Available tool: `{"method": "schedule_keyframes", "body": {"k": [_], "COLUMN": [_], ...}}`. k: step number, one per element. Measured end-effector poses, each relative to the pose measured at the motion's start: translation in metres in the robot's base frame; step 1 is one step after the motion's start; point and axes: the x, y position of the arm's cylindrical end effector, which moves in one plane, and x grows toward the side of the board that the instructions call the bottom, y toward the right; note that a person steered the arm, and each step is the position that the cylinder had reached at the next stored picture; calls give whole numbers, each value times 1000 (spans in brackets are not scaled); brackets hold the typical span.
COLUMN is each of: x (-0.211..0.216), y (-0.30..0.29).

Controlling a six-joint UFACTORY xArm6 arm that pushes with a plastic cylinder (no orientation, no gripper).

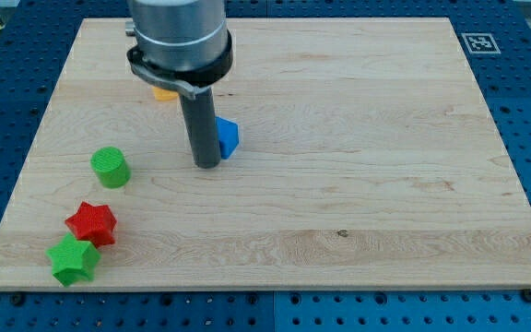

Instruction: Separate blue cube from the green circle

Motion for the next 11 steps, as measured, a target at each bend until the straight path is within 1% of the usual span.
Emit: {"method": "schedule_keyframes", "body": {"k": [2,3,4,5,6,7,8,10,11], "x": [-34,-28,-6,28,35,14,-17,-102,-133], "y": [-7,-7,-2,20,44,50,49,25,17]}}
